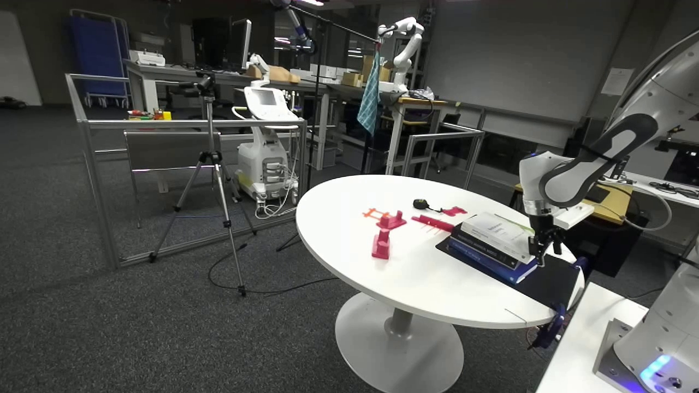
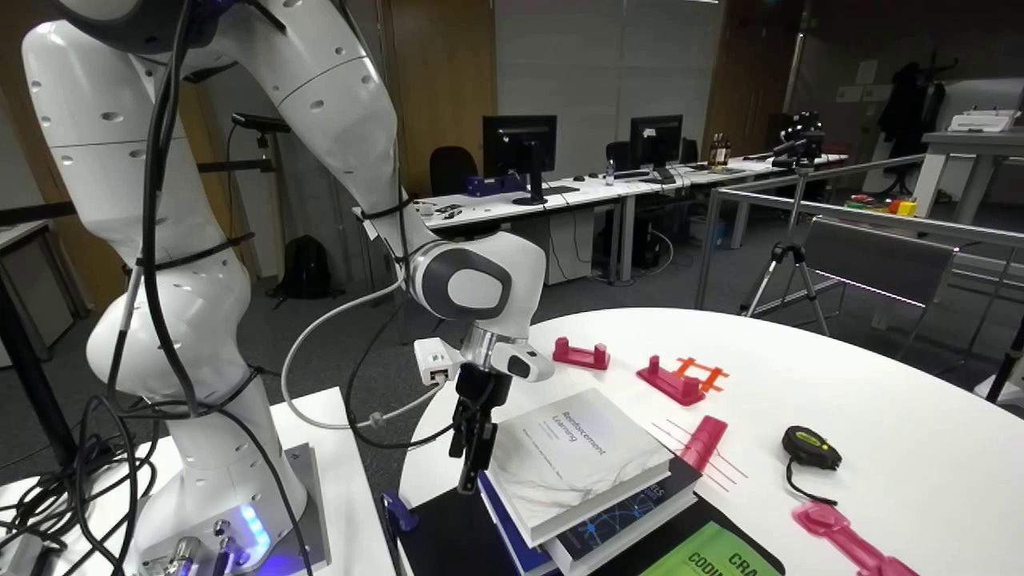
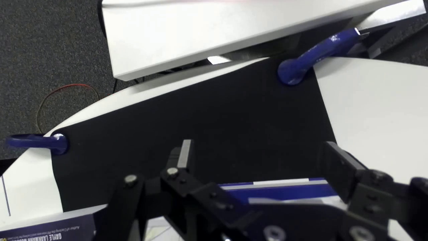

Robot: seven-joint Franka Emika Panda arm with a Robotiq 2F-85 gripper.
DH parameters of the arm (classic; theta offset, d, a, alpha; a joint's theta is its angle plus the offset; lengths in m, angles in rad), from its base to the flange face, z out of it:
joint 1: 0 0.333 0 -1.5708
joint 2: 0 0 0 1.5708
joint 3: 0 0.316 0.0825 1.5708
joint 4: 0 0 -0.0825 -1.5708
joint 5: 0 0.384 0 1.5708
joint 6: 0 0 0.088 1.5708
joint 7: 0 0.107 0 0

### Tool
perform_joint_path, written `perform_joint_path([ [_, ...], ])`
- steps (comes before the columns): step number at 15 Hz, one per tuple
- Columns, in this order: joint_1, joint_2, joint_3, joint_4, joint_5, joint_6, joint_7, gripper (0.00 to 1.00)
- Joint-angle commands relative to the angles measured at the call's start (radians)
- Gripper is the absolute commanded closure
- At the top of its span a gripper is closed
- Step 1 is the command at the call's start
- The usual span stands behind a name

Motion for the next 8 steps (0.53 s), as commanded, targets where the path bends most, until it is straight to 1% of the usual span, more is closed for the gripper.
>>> perform_joint_path([
  [1, 0.006, 0.05, 0.001, 0.034, 0.024, 0.059, 0.03, 0.0],
  [8, 0.015, 0.098, -0.002, 0.057, -0.008, 0.166, 0.044, 0.0],
])
